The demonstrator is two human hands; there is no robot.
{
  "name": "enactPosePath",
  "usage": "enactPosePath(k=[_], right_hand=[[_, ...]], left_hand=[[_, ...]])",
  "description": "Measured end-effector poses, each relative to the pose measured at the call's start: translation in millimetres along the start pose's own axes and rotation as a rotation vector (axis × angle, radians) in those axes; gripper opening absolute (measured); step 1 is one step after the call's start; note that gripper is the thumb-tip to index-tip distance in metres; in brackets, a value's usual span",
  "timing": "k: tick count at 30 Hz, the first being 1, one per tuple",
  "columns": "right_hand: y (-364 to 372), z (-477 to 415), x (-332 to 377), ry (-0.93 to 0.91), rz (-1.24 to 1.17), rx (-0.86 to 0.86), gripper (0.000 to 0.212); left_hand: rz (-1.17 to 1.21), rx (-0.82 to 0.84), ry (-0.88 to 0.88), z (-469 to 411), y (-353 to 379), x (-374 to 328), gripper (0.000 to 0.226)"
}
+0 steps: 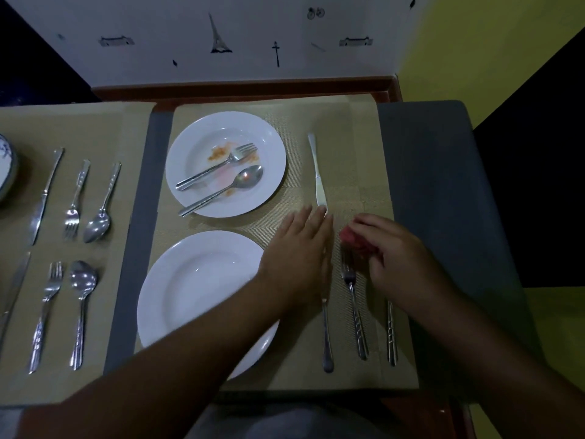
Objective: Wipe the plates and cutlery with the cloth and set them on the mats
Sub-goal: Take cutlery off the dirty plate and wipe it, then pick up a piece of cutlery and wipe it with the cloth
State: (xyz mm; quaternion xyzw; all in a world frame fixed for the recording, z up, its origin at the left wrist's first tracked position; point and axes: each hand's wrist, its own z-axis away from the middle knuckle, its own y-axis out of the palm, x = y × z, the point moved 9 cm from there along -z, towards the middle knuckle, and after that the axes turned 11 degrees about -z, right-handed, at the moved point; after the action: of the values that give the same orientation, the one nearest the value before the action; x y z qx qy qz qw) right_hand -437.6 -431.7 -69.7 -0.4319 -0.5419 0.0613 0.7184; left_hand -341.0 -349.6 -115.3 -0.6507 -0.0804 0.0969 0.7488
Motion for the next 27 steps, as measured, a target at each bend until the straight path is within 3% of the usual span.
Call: enactPosePath(k=[7, 16, 21, 27], right_hand=[[0.7, -13.1, 1.4, 0.019, -0.011, 0.003, 0.058], [8.5, -16.4, -0.6, 0.009, 0.014, 0.01, 0.057], [8.1, -18.5, 9.1, -0.022, 0.001, -0.021, 0.054], [36.9, -31.8, 43.6, -0.051, -0.057, 0.041, 0.052]], left_hand=[[-0.056, 0.213, 0.13, -48.2, 36.6, 15.0, 0.067], [0.112, 0.208, 0.14, -32.9, 34.7, 25.4, 0.07], [0.196, 0.081, 0.036, -8.9, 4.0, 41.5, 0.066], [0.222, 0.053, -0.276, 40.4, -10.7, 112.0, 0.056]])
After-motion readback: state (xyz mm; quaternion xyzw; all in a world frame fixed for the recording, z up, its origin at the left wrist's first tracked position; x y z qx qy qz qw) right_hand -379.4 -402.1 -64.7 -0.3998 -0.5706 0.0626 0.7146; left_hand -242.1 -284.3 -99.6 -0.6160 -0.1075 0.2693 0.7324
